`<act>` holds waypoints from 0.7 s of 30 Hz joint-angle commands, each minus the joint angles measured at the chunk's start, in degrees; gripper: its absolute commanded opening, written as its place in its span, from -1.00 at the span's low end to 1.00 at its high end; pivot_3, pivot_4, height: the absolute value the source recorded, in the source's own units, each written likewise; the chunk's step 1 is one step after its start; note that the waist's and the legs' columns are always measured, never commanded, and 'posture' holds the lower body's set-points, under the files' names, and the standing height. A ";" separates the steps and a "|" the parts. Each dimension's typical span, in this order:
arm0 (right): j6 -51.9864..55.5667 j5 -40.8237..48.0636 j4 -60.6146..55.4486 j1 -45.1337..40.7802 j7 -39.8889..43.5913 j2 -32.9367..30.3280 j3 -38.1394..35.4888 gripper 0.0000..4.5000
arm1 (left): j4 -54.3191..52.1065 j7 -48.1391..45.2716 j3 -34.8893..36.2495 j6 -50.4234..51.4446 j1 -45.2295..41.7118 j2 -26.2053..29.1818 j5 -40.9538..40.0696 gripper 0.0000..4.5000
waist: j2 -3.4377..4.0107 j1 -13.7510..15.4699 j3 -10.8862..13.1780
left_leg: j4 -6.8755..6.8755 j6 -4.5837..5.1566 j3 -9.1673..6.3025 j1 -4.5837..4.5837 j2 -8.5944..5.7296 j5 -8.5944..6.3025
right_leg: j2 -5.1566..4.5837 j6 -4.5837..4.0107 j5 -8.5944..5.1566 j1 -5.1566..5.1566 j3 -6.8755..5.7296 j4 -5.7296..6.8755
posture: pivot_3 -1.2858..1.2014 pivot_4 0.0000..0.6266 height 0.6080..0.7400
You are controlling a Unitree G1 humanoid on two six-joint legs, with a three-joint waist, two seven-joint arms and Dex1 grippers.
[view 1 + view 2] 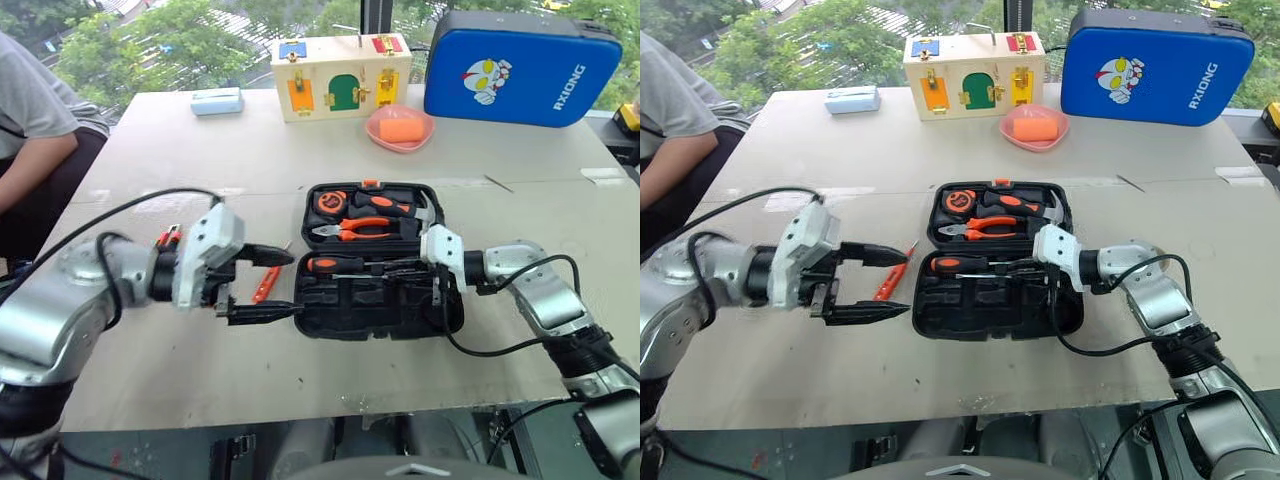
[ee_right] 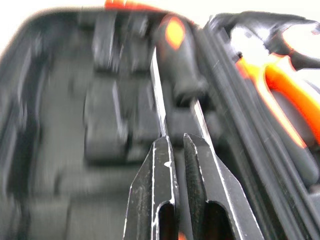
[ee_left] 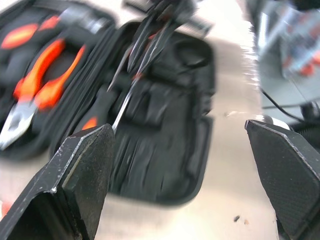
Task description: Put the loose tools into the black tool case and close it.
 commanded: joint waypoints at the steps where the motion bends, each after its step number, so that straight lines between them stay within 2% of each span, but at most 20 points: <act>1: 5.48 10.63 -8.72 -2.52 4.48 -2.69 -6.67 -0.97 | -5.70 4.44 13.57 2.29 11.40 -3.22 -0.39 1.00 | 0.01 -0.38 0.00 | -0.10 0.00 -0.02 -0.04 0.00 0.00 | 0.00 0.00 0.00 -0.06 0.00 -0.06 | 0.03 -0.52 0.93; 2: 8.31 13.87 -10.32 -3.43 6.04 -3.80 -7.75 -0.97 | -6.87 6.14 17.80 2.87 15.85 -5.50 -0.21 1.00 | 0.01 -0.58 0.01 | -0.19 0.00 -0.01 -0.06 0.01 0.00 | -0.02 0.00 0.00 -0.12 0.01 -0.15 | 0.03 -0.52 0.93; 3: 10.55 16.44 -11.56 -4.07 7.21 -4.71 -8.57 -0.74 | -7.85 7.59 21.03 3.29 19.27 -7.46 -0.39 1.00 | 0.01 -0.56 0.00 | -0.28 0.00 -0.01 -0.08 0.01 0.00 | -0.03 0.00 0.00 -0.15 0.00 -0.29 | 0.03 -0.52 0.93; 5: 13.91 20.23 -13.38 -5.27 9.01 -6.39 -9.64 -0.41 | -9.75 9.13 27.06 3.67 26.56 -11.61 -0.76 1.00 | -0.03 -0.57 -0.01 | -0.37 0.00 -0.05 -0.08 0.05 0.00 | -0.01 0.00 0.00 -0.11 -0.05 -0.51 | 0.03 -0.52 0.93; 7: 15.58 22.01 -14.26 -6.04 10.10 -7.54 -10.16 -0.02 | -11.35 9.60 31.04 3.10 32.59 -14.50 -0.49 1.00 | -0.03 -0.39 -0.01 | -0.40 0.00 -0.04 -0.05 0.06 -0.02 | -0.03 -0.01 0.00 -0.04 -0.06 -0.56 | 0.03 -0.52 0.93; 9: 16.23 22.82 -15.03 -6.63 10.54 -8.47 -10.69 0.50 | -12.29 10.27 34.91 1.26 39.23 -18.46 0.96 1.00 | -0.02 -0.12 0.00 | -0.40 0.04 -0.04 -0.01 0.06 -0.05 | -0.07 -0.01 0.00 0.06 -0.05 -0.61 | 0.03 -0.52 0.93; 11: 16.14 23.23 -15.69 -6.46 10.97 -9.05 -11.10 0.92 | -12.63 10.78 36.62 -0.53 43.45 -20.69 2.54 1.00 | -0.03 0.45 0.00 | -0.39 0.24 -0.02 0.03 0.04 -0.17 | -0.12 -0.02 0.01 0.13 -0.02 -0.64 | 0.03 -0.52 0.93; 13: 15.76 23.54 -16.38 -5.39 11.09 -9.72 -11.73 0.98 | -13.03 11.99 35.98 -0.98 45.12 -21.30 3.16 1.00 | -0.03 1.28 -0.01 | -0.38 0.26 -0.03 0.03 0.03 -0.19 | -0.16 -0.05 0.02 0.16 -0.01 -0.65 | 0.03 -0.52 0.93; 15: 15.29 23.31 -17.30 -3.98 10.75 -10.23 -12.31 0.98 | -13.25 15.23 32.65 1.33 42.24 -19.83 2.33 1.00 | -0.04 2.46 -0.01 | -0.38 0.27 -0.11 0.03 0.03 -0.19 | -0.17 -0.10 0.05 0.21 -0.08 -0.66 | 0.03 -0.52 0.93; 18: 13.88 21.62 -18.08 -2.39 9.53 -10.58 -12.42 0.98 | -12.21 21.77 25.48 6.62 32.56 -16.59 1.34 1.00 | 0.00 3.39 -0.03 | -0.33 0.27 -0.16 0.04 0.03 -0.19 | -0.18 -0.15 0.08 0.26 -0.19 -0.61 | 0.03 -0.52 0.93; 21: 12.86 20.22 -18.76 -0.82 7.59 -10.71 -12.79 0.98 | -9.18 30.73 14.09 11.20 20.14 -12.58 7.75 1.00 | -0.06 3.58 -0.06 | -0.23 0.24 -0.17 0.04 0.03 -0.17 | -0.12 -0.21 0.15 0.27 -0.18 -0.56 | 0.03 -0.52 0.93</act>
